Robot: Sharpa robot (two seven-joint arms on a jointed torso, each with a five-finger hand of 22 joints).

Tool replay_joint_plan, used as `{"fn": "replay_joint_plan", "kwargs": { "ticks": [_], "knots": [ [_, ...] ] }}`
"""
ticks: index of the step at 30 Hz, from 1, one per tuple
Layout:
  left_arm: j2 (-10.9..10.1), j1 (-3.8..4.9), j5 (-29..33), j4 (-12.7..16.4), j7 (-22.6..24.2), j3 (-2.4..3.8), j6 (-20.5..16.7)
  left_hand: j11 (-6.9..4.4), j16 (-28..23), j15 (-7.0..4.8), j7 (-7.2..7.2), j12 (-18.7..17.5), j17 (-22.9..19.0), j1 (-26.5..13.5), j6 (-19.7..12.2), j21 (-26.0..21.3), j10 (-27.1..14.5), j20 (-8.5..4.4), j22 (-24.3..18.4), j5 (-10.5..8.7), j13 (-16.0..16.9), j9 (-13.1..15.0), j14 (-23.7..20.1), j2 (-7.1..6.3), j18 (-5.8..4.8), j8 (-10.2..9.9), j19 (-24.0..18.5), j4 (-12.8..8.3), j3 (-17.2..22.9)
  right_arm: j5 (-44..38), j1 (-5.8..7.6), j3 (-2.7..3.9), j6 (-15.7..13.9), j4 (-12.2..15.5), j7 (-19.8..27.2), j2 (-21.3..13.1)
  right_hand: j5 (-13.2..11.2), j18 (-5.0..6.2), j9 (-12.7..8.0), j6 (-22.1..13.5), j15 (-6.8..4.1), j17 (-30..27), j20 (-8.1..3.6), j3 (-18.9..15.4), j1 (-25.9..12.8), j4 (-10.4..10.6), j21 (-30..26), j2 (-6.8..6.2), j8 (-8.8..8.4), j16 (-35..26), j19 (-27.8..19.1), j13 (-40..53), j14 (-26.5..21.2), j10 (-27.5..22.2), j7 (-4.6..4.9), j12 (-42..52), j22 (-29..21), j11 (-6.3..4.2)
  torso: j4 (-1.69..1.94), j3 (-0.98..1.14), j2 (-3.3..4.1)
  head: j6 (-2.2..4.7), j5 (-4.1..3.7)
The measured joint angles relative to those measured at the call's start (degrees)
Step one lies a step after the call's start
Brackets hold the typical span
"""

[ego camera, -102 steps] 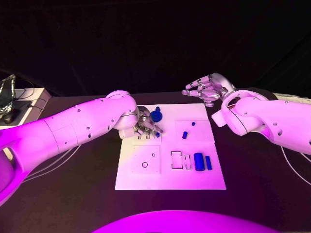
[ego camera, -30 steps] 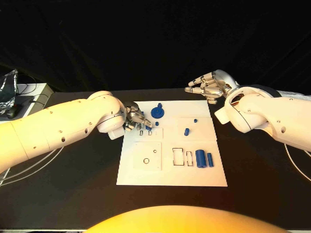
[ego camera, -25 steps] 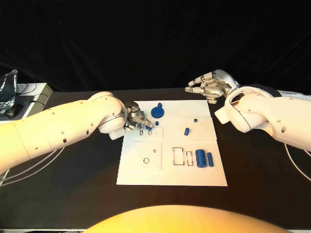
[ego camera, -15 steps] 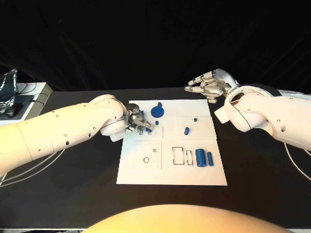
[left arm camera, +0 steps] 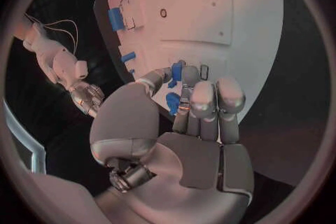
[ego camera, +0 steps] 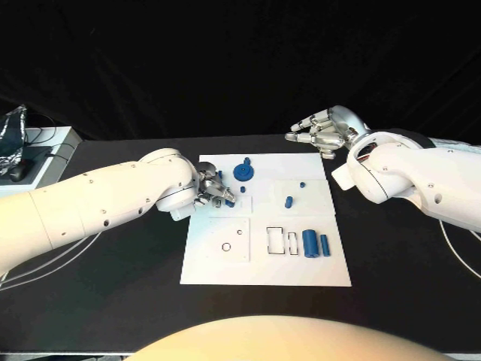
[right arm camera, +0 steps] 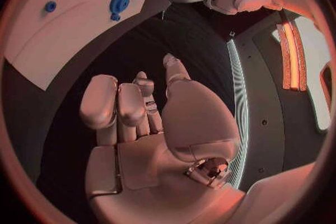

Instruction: Assemble the parts on the task board

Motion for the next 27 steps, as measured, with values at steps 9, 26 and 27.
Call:
{"fn": "replay_joint_plan", "kwargs": {
  "ticks": [9,26,27],
  "knots": [
    [0.2,-0.26,-0.5,-0.4,0.0,-0.06,0.0,-0.04,0.0,0.00,-0.02,0.0,0.0,0.1,0.0,0.0,0.2,0.00,0.0,-0.02,0.0,0.0,0.0,0.08,0.00,-0.3,0.0,0.0,0.0,0.0,0.00,0.00,0.2,0.0,-0.1,0.0,0.0,0.00,0.0,0.0,0.00,0.0,0.00,-0.2,-0.3,0.2,0.0,0.30,0.00,0.0,0.0,0.0,0.0,0.0,-0.02,0.0,0.0,0.00,-0.01,0.03,-0.01,-0.13,0.06],
    [0.5,-0.41,-1.4,-0.6,0.0,-0.11,0.1,0.01,0.0,0.00,-0.03,0.0,-0.2,0.1,0.0,-0.2,0.2,0.00,0.2,0.06,-0.1,1.2,0.0,0.14,0.00,-0.4,0.0,0.0,0.0,-0.1,0.00,0.00,0.5,-0.1,-0.2,0.0,0.0,0.00,0.0,0.0,0.00,-0.1,0.00,-0.2,-0.3,0.2,0.0,0.29,0.00,-0.2,0.0,0.0,0.0,0.1,-0.03,0.0,0.0,0.05,-0.02,0.06,-0.01,-0.48,0.10],
    [0.5,-0.40,-1.4,-0.6,0.0,-0.11,0.2,0.06,0.0,0.00,-0.03,0.0,-0.2,0.1,0.0,-0.2,0.3,0.00,0.2,0.06,-0.1,1.2,0.0,0.14,0.00,-0.3,0.0,0.0,0.0,-0.1,0.00,0.00,0.5,-0.1,-0.2,0.0,0.0,0.00,0.0,0.0,0.00,-0.1,0.00,-0.2,-0.3,0.2,0.0,0.29,0.00,-0.2,0.0,0.0,0.0,0.1,-0.03,0.0,0.0,0.05,-0.02,0.06,-0.01,-0.48,0.10]
  ]
}}
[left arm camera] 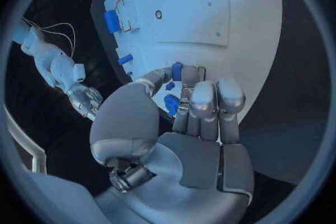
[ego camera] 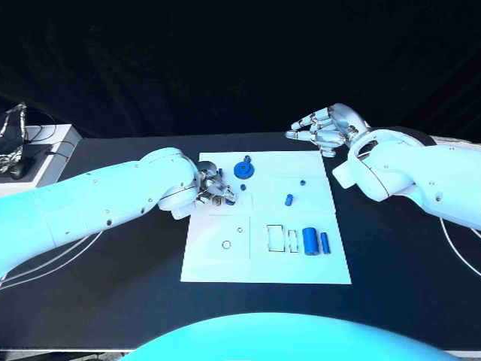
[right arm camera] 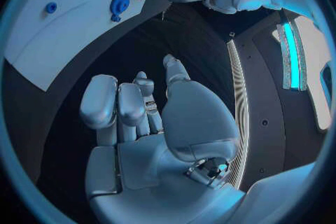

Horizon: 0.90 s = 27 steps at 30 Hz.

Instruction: Assemble the parts on the task board

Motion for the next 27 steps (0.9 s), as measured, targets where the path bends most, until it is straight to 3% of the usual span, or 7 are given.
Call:
{"fn": "replay_joint_plan", "kwargs": {
  "ticks": [16,27],
  "knots": [
    [1.0,0.26,-0.5,-1.0,-0.5,-0.20,0.9,-0.20,0.0,0.00,-0.36,0.0,-0.1,0.0,0.4,0.0,0.4,0.00,0.3,-0.02,0.0,0.3,0.0,0.00,0.00,0.3,0.0,0.0,0.0,0.0,0.00,0.00,0.2,0.0,-0.1,0.0,0.0,0.00,0.0,0.0,0.00,0.0,0.00,0.0,0.0,0.0,0.0,0.00,0.00,0.0,0.0,0.0,0.0,0.0,-0.01,0.0,0.0,0.00,-0.02,-0.02,0.00,-0.21,-0.09],
    [1.4,0.33,-0.6,-1.2,-0.5,-0.34,1.3,-0.30,0.0,0.00,-0.46,0.0,-0.1,-0.2,0.9,-0.7,0.7,-0.23,0.7,-0.05,-0.6,0.2,0.0,0.20,0.00,0.1,0.2,-1.6,-1.6,0.0,0.00,0.00,0.3,0.0,-0.1,0.0,0.0,0.00,0.0,0.0,0.00,0.0,0.00,0.0,0.0,0.0,0.0,0.00,0.00,0.0,0.0,0.0,0.0,0.0,-0.02,0.0,0.0,0.01,0.00,-0.01,0.00,-0.30,-0.16]
  ]
}}
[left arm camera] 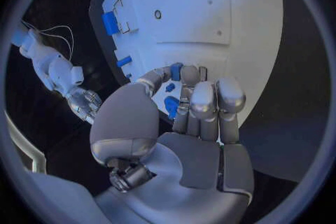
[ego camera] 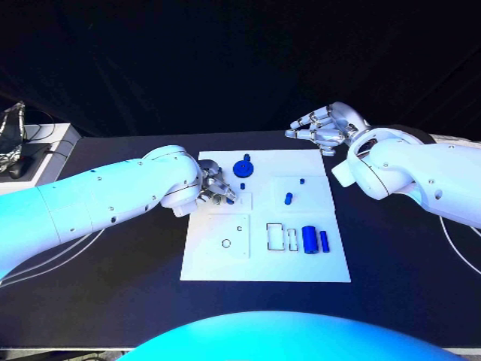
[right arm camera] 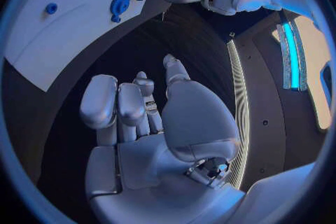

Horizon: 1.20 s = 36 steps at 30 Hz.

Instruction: Assemble the parts on the task board

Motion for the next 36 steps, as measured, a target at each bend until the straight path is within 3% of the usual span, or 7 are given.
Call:
{"fn": "replay_joint_plan", "kwargs": {
  "ticks": [3,8,12,16,26,36],
  "knots": [
    [0.1,-0.05,0.0,-0.1,0.0,-0.05,0.0,-0.04,0.0,0.00,-0.27,0.4,-0.1,-0.2,0.5,-0.2,0.0,-0.28,0.1,-0.54,1.3,0.4,0.0,0.19,-0.90,0.6,0.3,-1.4,-1.4,0.0,0.00,0.00,0.0,0.0,0.0,0.0,0.0,0.00,0.0,0.1,0.00,0.0,0.00,0.0,0.0,0.0,0.0,0.00,0.00,0.0,0.0,0.0,0.0,0.0,-0.07,0.0,0.0,0.00,0.00,0.00,0.00,-0.01,0.00],
    [0.3,-0.06,0.0,-0.2,-0.1,-0.07,0.0,-0.05,0.0,0.00,-0.62,0.5,-0.3,-0.2,1.1,-0.5,-0.1,-0.28,0.3,-1.04,2.6,0.4,0.0,0.21,-0.90,0.9,0.3,-2.6,-2.8,0.0,0.00,0.00,0.0,0.0,0.0,0.0,0.0,0.00,0.0,0.1,0.00,0.0,0.00,0.0,0.0,0.0,0.0,0.00,0.00,0.0,0.0,0.0,0.0,0.0,-0.08,0.0,0.0,0.00,0.01,0.00,0.00,-0.01,-0.01],
    [0.5,-0.07,0.0,-0.2,-0.1,-0.07,-0.1,-0.96,0.0,-0.22,-1.75,0.2,-0.4,2.3,2.4,-0.7,0.3,-0.49,0.5,-1.56,3.3,0.3,0.2,4.02,-0.90,1.2,0.5,-0.9,-11.2,0.0,0.00,0.00,0.1,-0.1,0.0,0.0,0.0,0.00,0.0,0.1,0.00,0.0,0.00,0.0,0.0,0.0,0.0,0.00,0.00,0.0,0.0,0.0,0.0,0.0,-0.08,0.0,0.0,0.00,0.01,0.01,0.00,-0.01,-0.01],
    [0.5,-0.05,0.1,-0.3,-0.1,-0.06,-0.1,-0.97,0.0,-0.22,-1.77,-0.1,-0.6,3.6,2.6,-0.9,0.3,-0.49,0.8,-1.56,3.8,-0.4,0.2,5.33,-0.89,0.8,0.5,0.0,-15.0,0.0,0.00,0.00,0.1,-0.1,0.0,0.1,0.0,0.00,0.0,0.1,0.00,0.0,0.00,0.0,0.0,0.0,0.0,0.00,0.00,0.0,0.0,0.0,0.0,0.0,-0.09,0.0,0.0,0.00,0.02,0.01,0.00,-0.01,-0.02],
    [0.4,-0.08,0.1,-0.4,0.0,-0.07,-0.1,-1.27,0.0,-0.22,-1.94,-0.3,-0.8,4.3,2.8,-1.5,-0.1,-0.28,1.2,-1.56,4.4,-0.6,0.2,5.99,-0.89,0.7,0.7,1.8,-19.8,0.0,-0.03,0.00,0.1,-0.1,0.0,0.0,0.0,0.00,0.0,-0.1,0.00,0.0,0.00,0.0,0.0,0.0,0.0,0.00,0.00,0.0,0.0,0.0,0.0,0.0,0.06,0.0,0.0,0.00,0.01,-0.01,0.00,-0.03,-0.08],
    [-0.4,-0.22,0.2,0.3,0.0,-0.12,0.1,-1.45,0.0,-0.22,-2.17,-0.3,-1.0,5.4,3.0,-2.0,0.0,-0.18,2.0,-1.68,4.6,-0.3,0.2,7.18,-0.89,0.9,1.0,4.2,-30.2,0.0,-0.06,0.00,0.1,-0.1,0.0,-0.1,0.0,0.00,0.0,-0.1,0.00,-0.2,0.00,0.0,0.0,0.0,-0.2,0.00,0.00,0.0,0.0,-0.1,0.0,0.0,0.07,-0.4,0.0,0.00,0.01,-0.05,0.00,0.01,-0.13]
  ]
}}
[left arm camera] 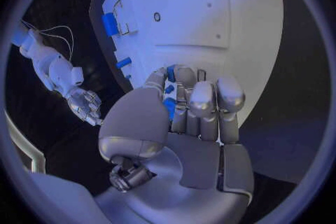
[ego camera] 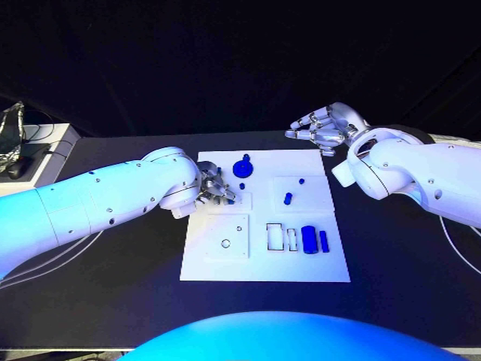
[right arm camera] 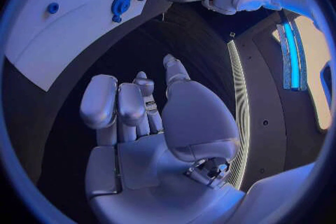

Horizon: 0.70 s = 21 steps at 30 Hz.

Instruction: Assemble the parts on the task board

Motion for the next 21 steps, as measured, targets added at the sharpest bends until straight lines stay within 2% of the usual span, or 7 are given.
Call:
{"fn": "replay_joint_plan", "kwargs": {
  "ticks": [3,5,11,14,18,20,21],
  "knots": [
    [-0.3,-0.17,0.0,0.3,-0.1,0.02,0.2,0.00,0.0,0.00,0.22,0.0,-0.1,0.0,-0.2,-0.3,0.0,-0.11,0.1,-0.21,0.0,0.2,0.0,-0.01,0.00,0.2,0.1,0.5,-3.2,0.0,0.00,0.00,0.0,0.0,0.0,-0.1,0.0,0.00,0.0,0.0,0.00,0.0,0.00,0.0,0.0,0.0,0.0,0.00,0.00,0.0,0.0,0.0,0.0,0.0,0.00,0.0,0.0,0.00,0.00,-0.01,0.00,0.00,-0.01],
    [-0.6,-0.30,0.0,0.5,-0.2,0.09,0.4,0.00,0.0,0.00,0.22,0.0,-0.1,0.0,-0.2,-0.3,0.0,-0.11,0.2,-1.12,0.1,0.3,0.0,-0.02,0.00,0.2,0.1,1.1,-5.1,0.0,-0.01,0.00,0.0,0.0,0.0,-0.1,0.0,0.00,0.0,0.0,0.00,0.0,0.00,0.0,0.0,0.0,0.0,0.00,0.00,0.0,0.0,0.0,0.0,0.0,0.00,0.0,0.0,0.00,0.00,-0.03,0.01,0.01,-0.04],
    [-1.1,-0.40,-0.1,1.0,-0.3,0.26,0.6,0.01,0.0,0.00,0.22,0.0,-0.1,0.0,-0.2,-0.3,0.0,-0.11,0.4,-3.95,0.0,0.5,0.0,-0.01,0.00,0.5,0.1,2.6,-6.7,0.0,-0.03,0.00,0.0,0.0,0.0,-0.1,0.0,0.00,0.0,0.0,0.00,0.0,0.00,0.0,0.0,0.0,0.0,0.00,0.00,0.0,0.0,0.0,0.0,0.0,-0.01,0.0,0.0,0.00,0.01,-0.03,0.01,0.01,-0.08],
    [-1.3,-0.43,-0.1,1.2,-0.4,0.32,0.7,0.16,0.1,0.00,0.22,0.0,-0.1,-0.8,-0.2,-0.5,-0.2,-0.11,0.6,-5.90,0.0,0.7,0.0,-0.86,0.00,0.8,0.1,3.1,-7.2,0.0,-0.04,0.00,0.0,0.0,0.0,-0.1,0.0,0.00,0.0,0.0,0.00,0.0,0.00,0.0,0.0,0.0,0.0,0.00,0.00,0.0,0.0,0.0,0.0,0.0,-0.02,0.0,0.0,0.00,0.01,-0.02,0.01,0.01,-0.05],
    [-1.8,-0.45,-0.2,1.7,-0.5,0.43,0.8,0.16,0.2,0.00,0.22,0.0,-0.1,-1.3,-0.2,-0.5,-0.2,-0.11,0.7,-8.61,0.0,0.9,0.0,-2.33,0.00,0.8,0.1,5.2,-5.5,0.0,-0.05,0.00,0.0,0.0,0.0,-0.2,0.0,0.00,0.0,0.0,0.00,0.0,0.00,0.0,0.0,0.0,0.0,0.00,0.00,0.0,0.0,0.0,0.0,0.0,-0.03,0.0,0.0,0.00,0.01,0.01,0.01,0.03,0.03],
    [-2.0,-0.47,-0.2,2.0,-0.5,0.59,0.8,0.16,0.2,0.00,0.22,0.0,-0.1,-1.8,-0.2,-0.5,-0.2,-0.11,0.8,-10.74,0.0,0.9,0.0,-3.07,0.00,0.8,0.1,6.5,-4.8,0.0,-0.06,0.00,0.0,0.1,0.0,-0.2,0.0,0.00,0.0,0.0,0.00,0.0,0.00,0.2,0.0,-0.2,0.0,0.00,0.00,0.0,0.0,0.0,0.0,0.0,-0.03,0.0,0.0,0.00,0.01,0.04,0.01,0.03,0.03],
    [-2.2,-0.50,-0.2,2.2,-0.5,0.84,0.8,0.16,0.2,0.00,0.22,0.0,-0.1,-1.9,-0.2,-0.7,-0.2,-0.11,0.8,-12.09,0.0,0.9,0.0,-3.86,0.00,0.8,0.1,7.4,-3.9,0.0,-0.06,0.00,0.0,0.1,0.0,-0.3,-0.2,0.00,0.0,0.0,0.00,0.0,0.00,0.3,0.0,-0.3,0.0,0.00,0.00,0.0,0.0,0.0,0.0,0.0,-0.03,0.0,0.0,0.00,0.01,0.04,0.01,0.05,0.04]
  ]
}}
